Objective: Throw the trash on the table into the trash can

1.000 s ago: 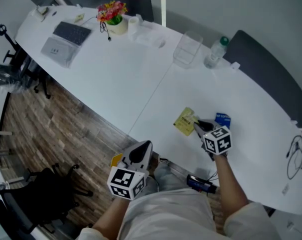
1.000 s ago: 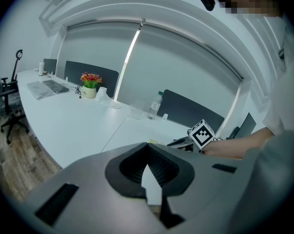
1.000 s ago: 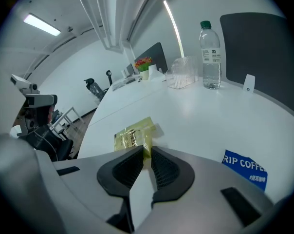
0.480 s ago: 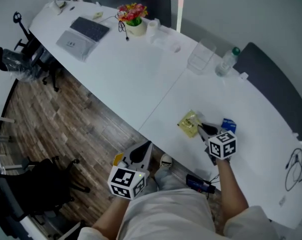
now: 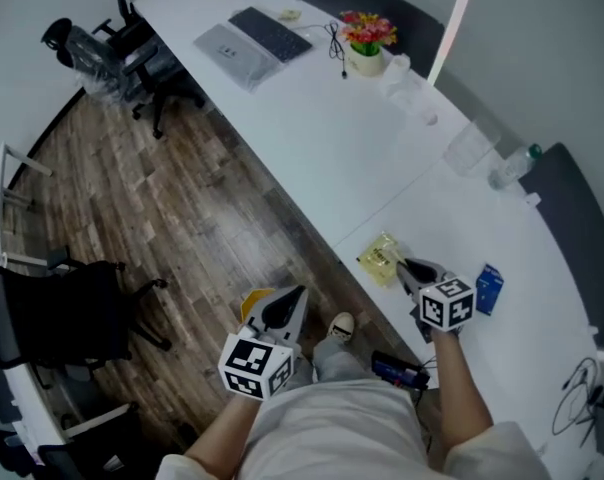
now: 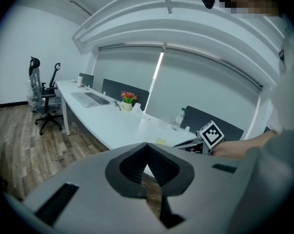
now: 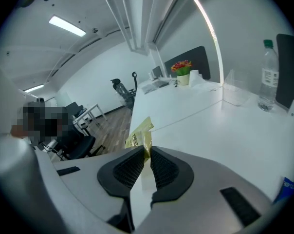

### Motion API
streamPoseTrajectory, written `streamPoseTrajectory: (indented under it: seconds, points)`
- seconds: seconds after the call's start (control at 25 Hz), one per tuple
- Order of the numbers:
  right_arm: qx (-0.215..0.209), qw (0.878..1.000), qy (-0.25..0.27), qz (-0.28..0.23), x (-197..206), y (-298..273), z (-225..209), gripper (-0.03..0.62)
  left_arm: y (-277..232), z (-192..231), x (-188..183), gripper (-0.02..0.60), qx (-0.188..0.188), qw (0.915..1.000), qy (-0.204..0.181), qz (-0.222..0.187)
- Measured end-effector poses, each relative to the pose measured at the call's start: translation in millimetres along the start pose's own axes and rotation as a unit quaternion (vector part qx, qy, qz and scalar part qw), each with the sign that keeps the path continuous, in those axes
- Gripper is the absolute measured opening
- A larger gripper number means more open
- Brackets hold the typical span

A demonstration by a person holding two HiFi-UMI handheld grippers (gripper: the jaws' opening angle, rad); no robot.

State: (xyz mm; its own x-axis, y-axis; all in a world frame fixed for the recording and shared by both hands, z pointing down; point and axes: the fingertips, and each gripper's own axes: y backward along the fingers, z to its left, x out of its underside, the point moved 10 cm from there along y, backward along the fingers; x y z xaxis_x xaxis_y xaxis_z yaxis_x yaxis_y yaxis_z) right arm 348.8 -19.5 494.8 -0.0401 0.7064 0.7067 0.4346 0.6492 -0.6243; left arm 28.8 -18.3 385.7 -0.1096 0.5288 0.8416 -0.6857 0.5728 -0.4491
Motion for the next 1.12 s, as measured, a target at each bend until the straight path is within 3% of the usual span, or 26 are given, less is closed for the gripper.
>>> streamPoseTrajectory:
  seconds: [0.52, 0.8, 1.12]
  points:
    - [-0.112, 0.988, 0.096, 0.038, -28.3, -94.5, 163.3, 0.064, 153.8, 88.8, 37.7, 0.000, -0.133, 0.9878, 0.062, -0.053]
    - [-0.161, 0.976, 0.137, 0.062, -16.7, -133.7, 253.2, 0.064, 228.0, 122.7, 71.0, 0.000, -0.174, 0.9782, 0.084, -0.075]
    - [-0.193, 0.964, 0.157, 0.091, -11.5, -165.1, 287.1, 0.063, 244.8, 143.7, 85.1, 0.000, -0.203, 0.9700, 0.108, -0.080]
